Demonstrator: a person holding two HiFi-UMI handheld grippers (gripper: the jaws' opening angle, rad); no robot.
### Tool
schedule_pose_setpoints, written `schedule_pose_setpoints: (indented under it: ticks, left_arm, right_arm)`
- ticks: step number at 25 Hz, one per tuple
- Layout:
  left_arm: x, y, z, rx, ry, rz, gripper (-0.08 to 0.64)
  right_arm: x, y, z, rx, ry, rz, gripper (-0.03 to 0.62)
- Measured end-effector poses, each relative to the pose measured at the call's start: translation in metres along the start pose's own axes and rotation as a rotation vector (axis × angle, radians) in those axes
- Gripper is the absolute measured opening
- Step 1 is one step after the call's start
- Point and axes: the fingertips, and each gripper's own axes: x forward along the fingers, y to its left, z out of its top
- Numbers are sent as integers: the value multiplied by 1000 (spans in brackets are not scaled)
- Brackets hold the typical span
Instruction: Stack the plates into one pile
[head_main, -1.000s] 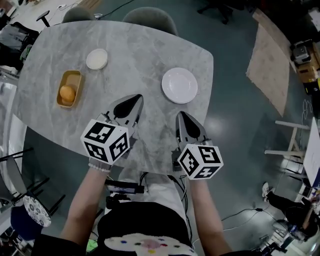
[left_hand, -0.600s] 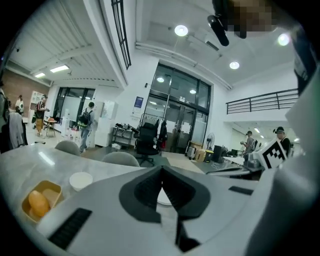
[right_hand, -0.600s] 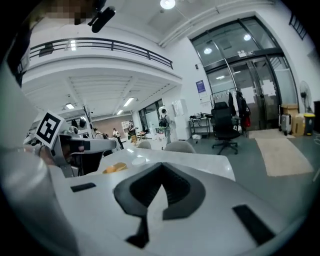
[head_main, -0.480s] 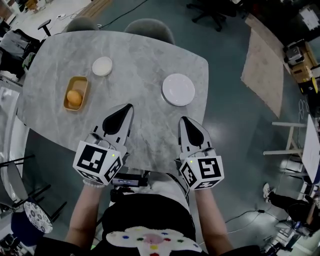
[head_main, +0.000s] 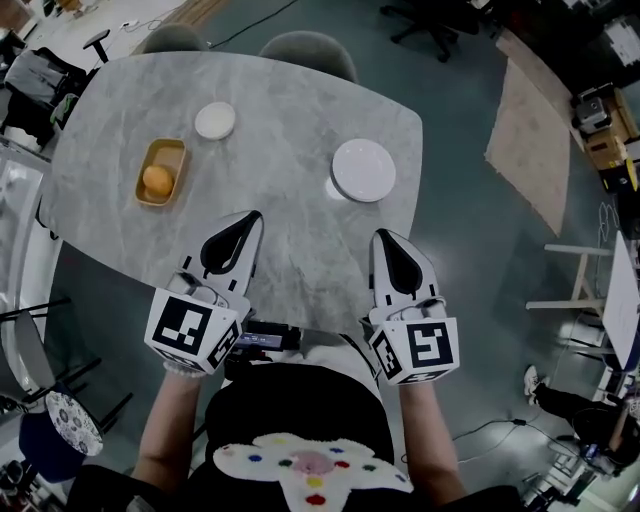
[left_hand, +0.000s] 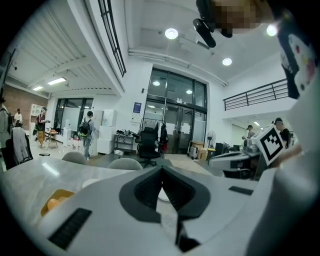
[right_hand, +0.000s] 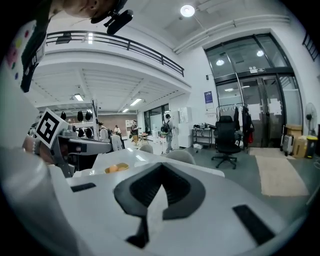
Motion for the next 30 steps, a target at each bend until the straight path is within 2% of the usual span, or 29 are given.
schedule_pose_setpoints:
  ticks: [7, 30]
  left_arm:
    - [-13, -1, 2, -6, -5, 10, 11]
    - [-1, -1, 4, -4, -15, -7, 11]
  right_arm:
    - [-6, 5, 4, 2, 2, 11, 3]
    - [4, 12, 10, -27, 2, 42, 3]
